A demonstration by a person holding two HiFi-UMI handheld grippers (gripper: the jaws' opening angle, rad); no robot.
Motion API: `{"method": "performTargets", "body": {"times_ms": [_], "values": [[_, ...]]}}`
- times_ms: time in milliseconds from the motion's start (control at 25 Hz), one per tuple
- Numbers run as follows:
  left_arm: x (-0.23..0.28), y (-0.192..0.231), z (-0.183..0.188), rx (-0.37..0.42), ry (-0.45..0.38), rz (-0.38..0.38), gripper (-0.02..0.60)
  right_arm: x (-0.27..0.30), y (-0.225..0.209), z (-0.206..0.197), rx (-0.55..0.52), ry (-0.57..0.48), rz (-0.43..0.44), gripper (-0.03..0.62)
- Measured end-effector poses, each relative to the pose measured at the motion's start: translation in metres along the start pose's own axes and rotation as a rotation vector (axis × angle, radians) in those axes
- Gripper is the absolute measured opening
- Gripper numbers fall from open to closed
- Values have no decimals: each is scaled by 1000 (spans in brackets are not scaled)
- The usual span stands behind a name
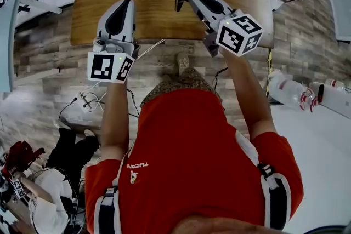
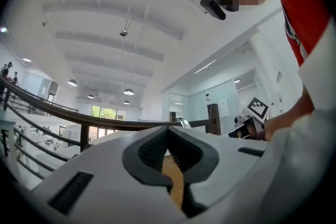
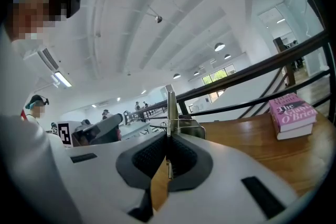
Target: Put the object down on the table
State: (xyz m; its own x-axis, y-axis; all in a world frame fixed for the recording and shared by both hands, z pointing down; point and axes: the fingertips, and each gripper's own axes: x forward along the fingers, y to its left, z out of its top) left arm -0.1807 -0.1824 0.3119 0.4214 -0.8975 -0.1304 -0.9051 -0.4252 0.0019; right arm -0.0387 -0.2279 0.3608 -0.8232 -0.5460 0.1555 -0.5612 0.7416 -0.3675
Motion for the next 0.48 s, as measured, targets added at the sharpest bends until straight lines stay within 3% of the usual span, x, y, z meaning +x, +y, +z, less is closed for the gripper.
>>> {"method": "performTargets", "body": {"times_ms": [480], "values": [[77, 30, -33, -21, 29, 103, 9, 73, -122, -42, 181, 223, -5, 26]]}}
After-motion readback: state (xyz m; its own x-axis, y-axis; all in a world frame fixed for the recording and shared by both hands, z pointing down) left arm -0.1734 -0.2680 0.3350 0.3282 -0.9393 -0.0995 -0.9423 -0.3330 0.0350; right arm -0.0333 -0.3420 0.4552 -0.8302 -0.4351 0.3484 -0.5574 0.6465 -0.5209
